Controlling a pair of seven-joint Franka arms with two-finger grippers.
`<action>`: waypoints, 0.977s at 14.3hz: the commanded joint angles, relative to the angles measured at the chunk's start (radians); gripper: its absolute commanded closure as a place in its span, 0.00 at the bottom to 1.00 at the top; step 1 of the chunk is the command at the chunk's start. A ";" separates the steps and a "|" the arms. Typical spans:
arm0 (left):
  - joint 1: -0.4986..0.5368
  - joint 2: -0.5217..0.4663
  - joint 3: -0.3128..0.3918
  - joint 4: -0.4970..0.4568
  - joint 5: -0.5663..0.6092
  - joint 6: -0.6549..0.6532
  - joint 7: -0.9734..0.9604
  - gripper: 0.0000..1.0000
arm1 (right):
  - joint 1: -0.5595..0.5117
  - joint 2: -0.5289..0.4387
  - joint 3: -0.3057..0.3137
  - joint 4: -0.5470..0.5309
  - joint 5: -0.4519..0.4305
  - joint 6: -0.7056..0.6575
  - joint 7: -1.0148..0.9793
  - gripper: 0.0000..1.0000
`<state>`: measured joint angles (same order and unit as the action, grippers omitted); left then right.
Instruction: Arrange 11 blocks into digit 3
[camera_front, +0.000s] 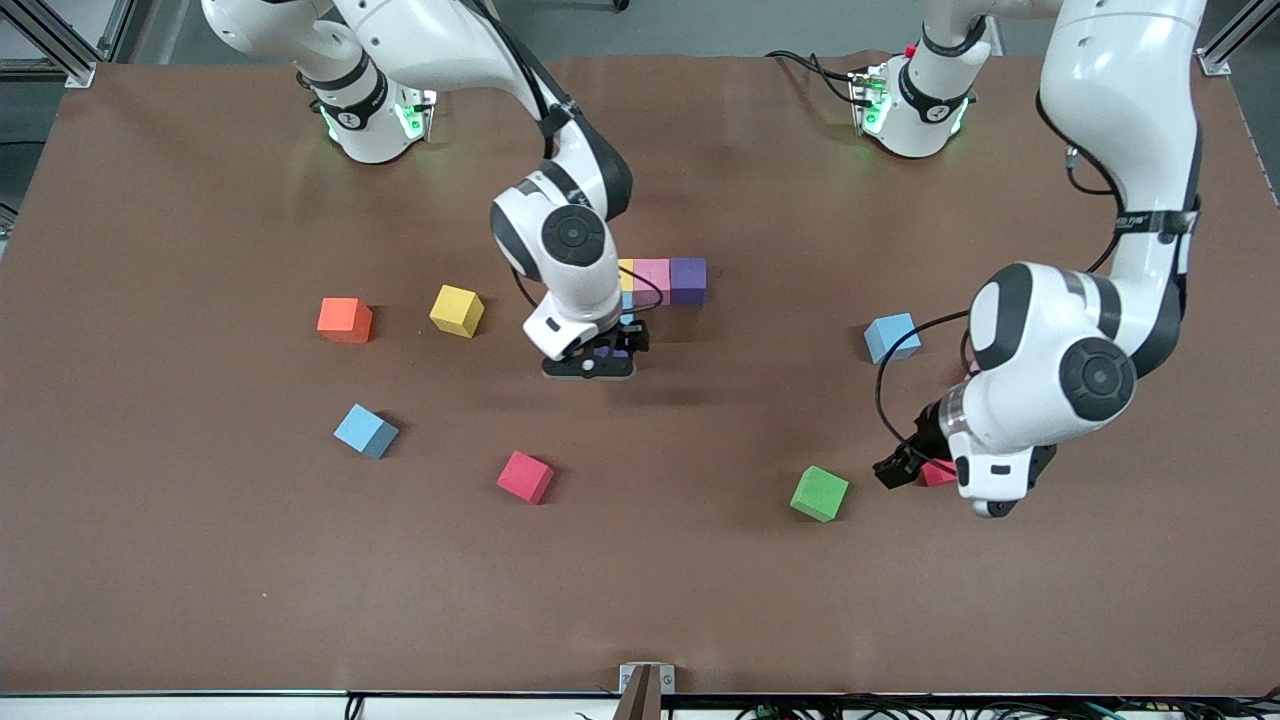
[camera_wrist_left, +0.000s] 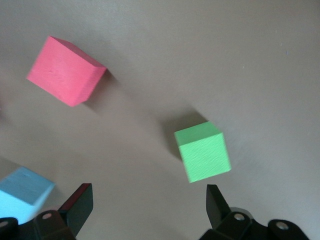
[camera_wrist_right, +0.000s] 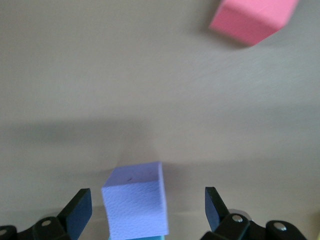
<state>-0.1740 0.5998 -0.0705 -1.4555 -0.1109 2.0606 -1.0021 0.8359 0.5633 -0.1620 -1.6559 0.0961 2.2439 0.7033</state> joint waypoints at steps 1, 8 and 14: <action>-0.019 0.122 0.015 0.144 -0.016 -0.010 -0.064 0.00 | -0.073 -0.052 -0.022 -0.032 -0.002 -0.052 0.011 0.00; -0.042 0.210 0.017 0.164 -0.016 0.147 -0.127 0.00 | -0.301 -0.046 -0.258 -0.044 0.002 -0.127 -0.050 0.00; -0.064 0.279 0.015 0.175 -0.018 0.219 -0.136 0.00 | -0.472 -0.023 -0.186 -0.187 0.181 0.093 -0.323 0.00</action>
<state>-0.2233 0.8450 -0.0681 -1.3165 -0.1110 2.2741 -1.1253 0.3764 0.5442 -0.3972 -1.7518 0.2006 2.2291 0.4393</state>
